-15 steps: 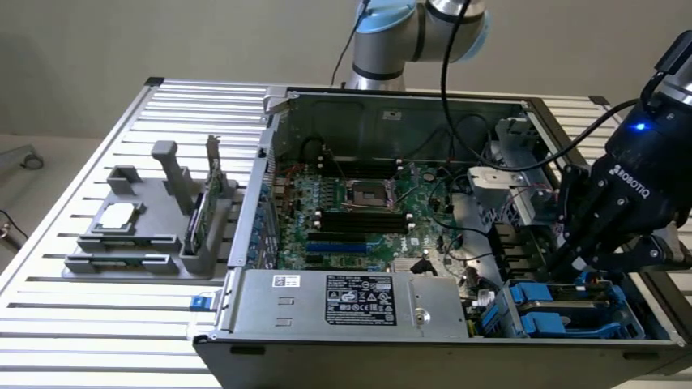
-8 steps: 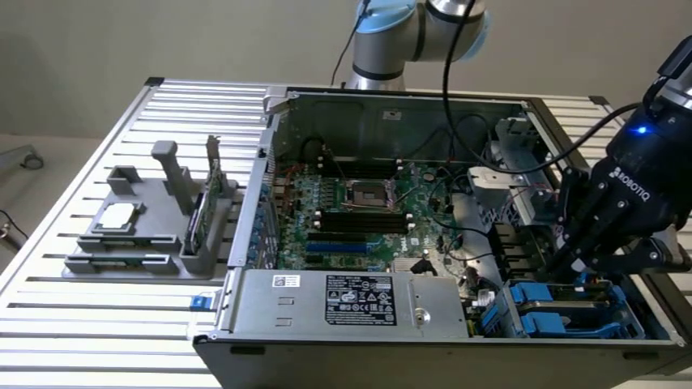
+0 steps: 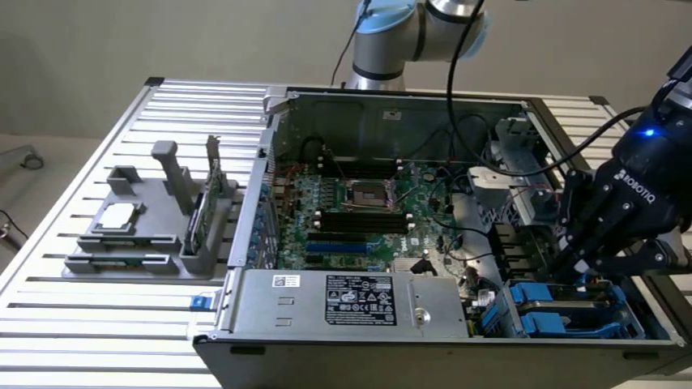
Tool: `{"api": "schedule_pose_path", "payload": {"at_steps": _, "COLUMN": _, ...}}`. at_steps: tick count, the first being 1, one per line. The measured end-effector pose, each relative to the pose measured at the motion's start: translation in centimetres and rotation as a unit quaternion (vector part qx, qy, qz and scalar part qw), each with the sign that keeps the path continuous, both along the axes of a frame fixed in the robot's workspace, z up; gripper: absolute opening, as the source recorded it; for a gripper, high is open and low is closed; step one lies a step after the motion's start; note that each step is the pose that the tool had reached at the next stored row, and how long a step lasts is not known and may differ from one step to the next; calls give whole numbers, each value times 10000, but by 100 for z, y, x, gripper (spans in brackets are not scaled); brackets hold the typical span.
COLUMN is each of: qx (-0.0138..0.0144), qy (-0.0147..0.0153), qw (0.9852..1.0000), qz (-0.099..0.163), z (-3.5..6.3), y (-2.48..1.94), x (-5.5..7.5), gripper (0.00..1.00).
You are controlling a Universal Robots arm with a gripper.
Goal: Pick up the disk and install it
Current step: 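Insert the first disk wire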
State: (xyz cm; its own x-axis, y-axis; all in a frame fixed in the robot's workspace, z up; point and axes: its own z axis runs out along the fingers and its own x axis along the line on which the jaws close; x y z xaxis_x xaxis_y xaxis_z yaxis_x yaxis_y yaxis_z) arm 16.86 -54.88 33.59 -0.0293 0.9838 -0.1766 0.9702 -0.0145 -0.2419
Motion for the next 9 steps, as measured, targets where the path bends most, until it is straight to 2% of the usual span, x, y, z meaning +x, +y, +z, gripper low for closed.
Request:
{"api": "schedule_pose_path", "payload": {"at_steps": 3, "qx": -3, "qy": 77, "qw": 10000, "qz": -7, "z": -8, "y": 0, "x": 4, "gripper": 16}}
{"api": "schedule_pose_path", "payload": {"at_steps": 5, "qx": -5, "qy": 117, "qw": 9999, "qz": -22, "z": -10, "y": 0, "x": 15, "gripper": 16}}
{"api": "schedule_pose_path", "payload": {"at_steps": 9, "qx": -7, "qy": 157, "qw": 9999, "qz": -58, "z": -13, "y": 0, "x": 49, "gripper": 16}}
